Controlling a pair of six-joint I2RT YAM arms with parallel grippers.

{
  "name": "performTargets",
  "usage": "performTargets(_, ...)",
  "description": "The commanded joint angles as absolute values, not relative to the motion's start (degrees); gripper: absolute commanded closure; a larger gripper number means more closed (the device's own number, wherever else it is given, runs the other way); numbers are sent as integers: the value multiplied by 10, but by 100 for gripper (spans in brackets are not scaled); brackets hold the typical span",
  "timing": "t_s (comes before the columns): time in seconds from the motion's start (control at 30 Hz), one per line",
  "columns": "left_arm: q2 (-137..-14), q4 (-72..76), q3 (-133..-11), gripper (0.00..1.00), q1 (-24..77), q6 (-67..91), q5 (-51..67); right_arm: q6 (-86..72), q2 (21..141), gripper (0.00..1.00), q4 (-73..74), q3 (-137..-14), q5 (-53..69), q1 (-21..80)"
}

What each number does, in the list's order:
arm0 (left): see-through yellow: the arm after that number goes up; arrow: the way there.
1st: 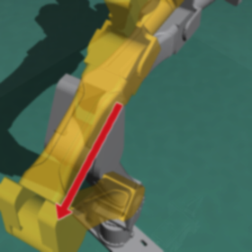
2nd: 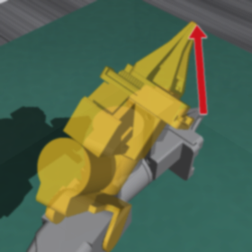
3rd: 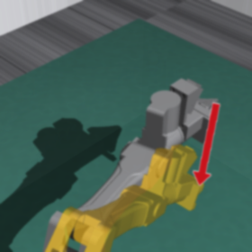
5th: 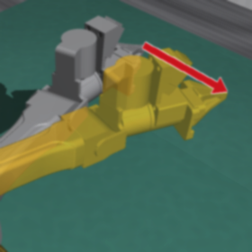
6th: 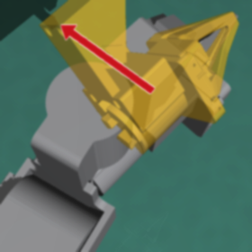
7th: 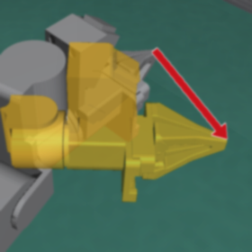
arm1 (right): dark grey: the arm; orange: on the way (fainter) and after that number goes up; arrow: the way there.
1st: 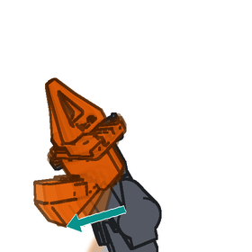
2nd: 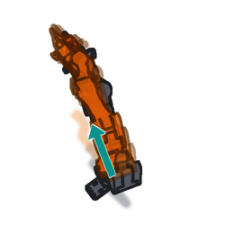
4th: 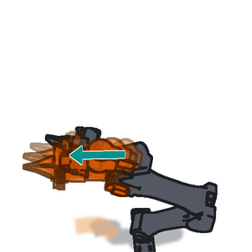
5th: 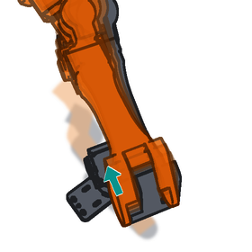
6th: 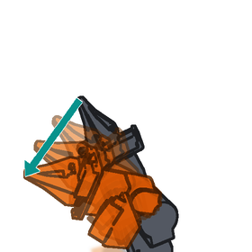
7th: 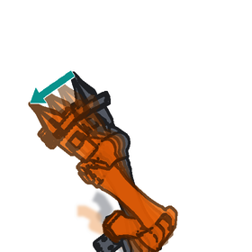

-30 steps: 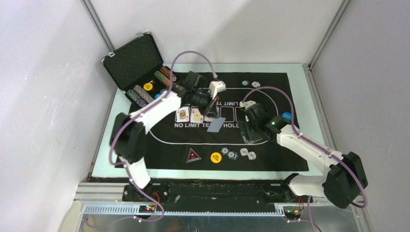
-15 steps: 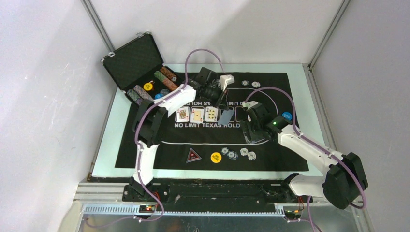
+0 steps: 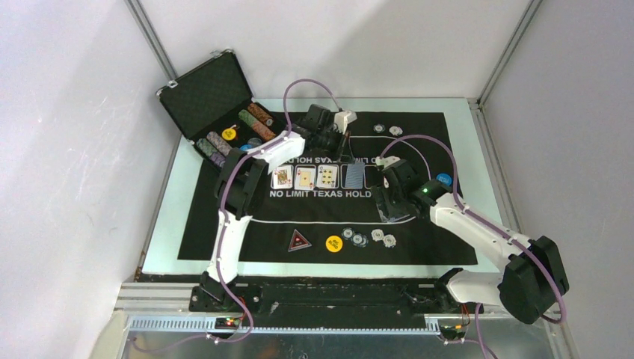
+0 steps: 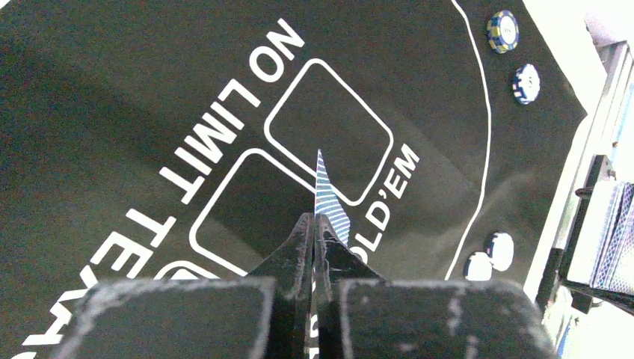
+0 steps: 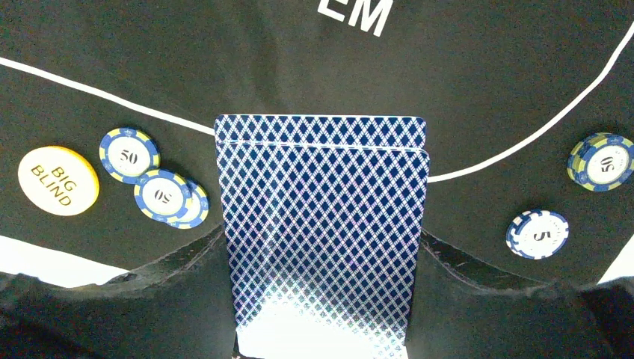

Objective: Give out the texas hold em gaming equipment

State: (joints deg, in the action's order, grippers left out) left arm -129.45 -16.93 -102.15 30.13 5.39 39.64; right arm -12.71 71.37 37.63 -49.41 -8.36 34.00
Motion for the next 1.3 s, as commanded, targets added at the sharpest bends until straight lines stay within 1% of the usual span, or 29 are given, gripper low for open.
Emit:
performTargets(0.0,-1300,-153,-1039,100,297,71,394,-134,696,100,354,-497,-86,337)
performTargets(0.2,-1308,-155,-1043,100,296,66,356,-134,697,100,355,-497,-84,337)
performTargets(0.23,-1311,-158,-1046,98,295,66,354,-134,697,100,355,-497,-85,337)
performTargets(0.27,-1312,-158,-1048,93,295,63,358,-134,696,100,355,-497,-86,337)
performTargets(0.33,-1315,-161,-1050,88,294,60,361,-134,695,100,356,-497,-85,336)
performTargets(0.7,-1320,-195,-1075,78,294,43,308,-133,699,100,355,-497,-86,336)
performTargets(0.73,-1322,-201,-1079,76,294,42,304,-133,699,100,356,-497,-86,336)
performTargets(0.77,-1322,-204,-1080,71,294,40,302,-133,699,100,356,-497,-85,336)
performTargets(0.8,-1322,-207,-1082,70,294,39,296,-133,699,100,356,-497,-86,336)
performTargets(0.87,-1320,-212,-1083,62,294,34,287,-133,699,100,356,-497,-86,336)
performTargets(0.93,-1318,-215,-1084,58,294,33,271,-133,700,100,356,-497,-85,336)
performTargets(1.03,-1311,-215,-1085,55,294,33,249,-133,700,100,357,-497,-85,337)
performTargets(1.07,-1307,-215,-1085,49,294,34,245,-133,700,100,357,-497,-86,336)
performTargets(1.1,-1305,-215,-1085,46,294,36,234,-133,700,100,357,-497,-86,337)
performTargets(1.13,-1300,-215,-1084,33,294,38,229,-134,700,100,357,-497,-87,336)
performTargets(1.17,-1297,-213,-1082,23,294,40,218,-134,700,100,357,-497,-86,336)
performTargets(1.2,-1290,-212,-1080,7,294,45,212,-134,700,100,357,-497,-86,336)
performTargets(1.27,-1278,-205,-1069,1,294,61,190,-134,701,100,357,-497,-86,337)
